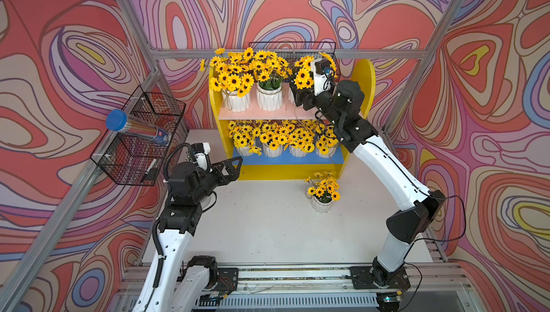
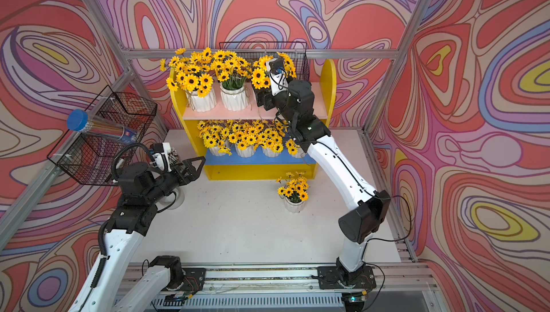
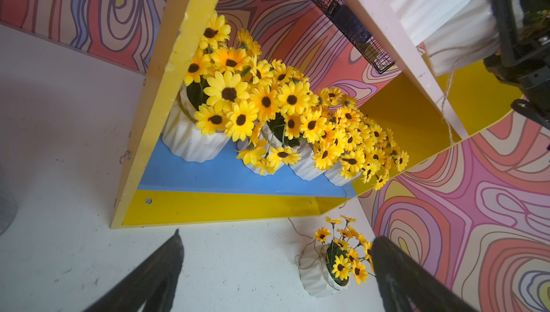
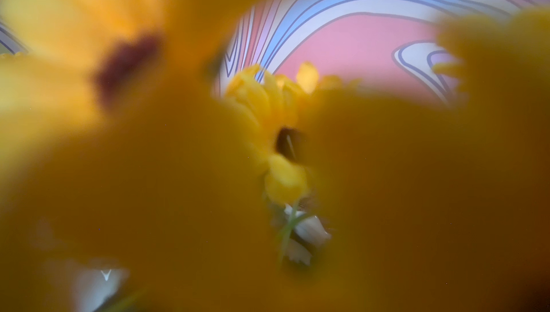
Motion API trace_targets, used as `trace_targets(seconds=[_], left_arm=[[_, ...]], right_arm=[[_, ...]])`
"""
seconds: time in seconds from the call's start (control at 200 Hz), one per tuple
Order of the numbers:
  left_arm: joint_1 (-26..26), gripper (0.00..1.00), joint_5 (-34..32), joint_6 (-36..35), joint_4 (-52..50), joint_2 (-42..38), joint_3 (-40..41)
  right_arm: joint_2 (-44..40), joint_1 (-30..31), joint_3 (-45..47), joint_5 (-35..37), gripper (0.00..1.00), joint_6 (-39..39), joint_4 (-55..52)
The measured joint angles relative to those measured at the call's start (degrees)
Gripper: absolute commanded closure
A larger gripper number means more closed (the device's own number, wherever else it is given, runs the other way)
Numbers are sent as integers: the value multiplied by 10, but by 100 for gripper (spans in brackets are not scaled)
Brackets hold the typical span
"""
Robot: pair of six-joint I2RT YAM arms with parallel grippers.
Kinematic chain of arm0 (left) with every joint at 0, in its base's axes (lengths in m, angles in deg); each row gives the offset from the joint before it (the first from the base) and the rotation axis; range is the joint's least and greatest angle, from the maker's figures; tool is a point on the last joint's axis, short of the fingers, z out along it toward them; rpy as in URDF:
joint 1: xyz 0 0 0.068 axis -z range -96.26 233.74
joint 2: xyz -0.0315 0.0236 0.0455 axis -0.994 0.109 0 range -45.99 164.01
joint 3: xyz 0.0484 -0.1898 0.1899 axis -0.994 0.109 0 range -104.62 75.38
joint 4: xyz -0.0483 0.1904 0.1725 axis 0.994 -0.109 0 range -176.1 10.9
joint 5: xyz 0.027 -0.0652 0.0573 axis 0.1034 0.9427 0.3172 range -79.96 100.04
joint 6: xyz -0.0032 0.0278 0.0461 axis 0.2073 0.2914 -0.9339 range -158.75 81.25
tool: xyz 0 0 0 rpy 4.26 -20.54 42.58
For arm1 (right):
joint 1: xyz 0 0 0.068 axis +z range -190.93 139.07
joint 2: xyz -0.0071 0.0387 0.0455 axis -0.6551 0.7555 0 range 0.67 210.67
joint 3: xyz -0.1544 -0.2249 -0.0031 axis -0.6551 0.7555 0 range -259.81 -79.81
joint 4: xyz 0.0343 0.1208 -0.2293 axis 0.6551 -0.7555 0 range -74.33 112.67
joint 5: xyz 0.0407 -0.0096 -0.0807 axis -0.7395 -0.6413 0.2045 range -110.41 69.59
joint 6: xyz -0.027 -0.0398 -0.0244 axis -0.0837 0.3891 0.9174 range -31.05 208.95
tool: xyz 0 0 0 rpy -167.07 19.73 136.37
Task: Take the sunflower pots off the shelves
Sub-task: Pick up the sunflower pot from the shelf.
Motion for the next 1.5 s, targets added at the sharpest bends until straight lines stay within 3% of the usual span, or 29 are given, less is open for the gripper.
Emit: trace_targets(seconds=[0.376,1.037,1.497], left_arm=[[0,0,0,0,0,0,0],[0,0,-3,0,0,0,0],[0,0,-5,0,0,-5,0]], right_arm=[[0,0,1,-1,100,-1,-27],[-96,6,57,-12,100,-10,-46],[-159,83,119,-7,100,-7,-64]])
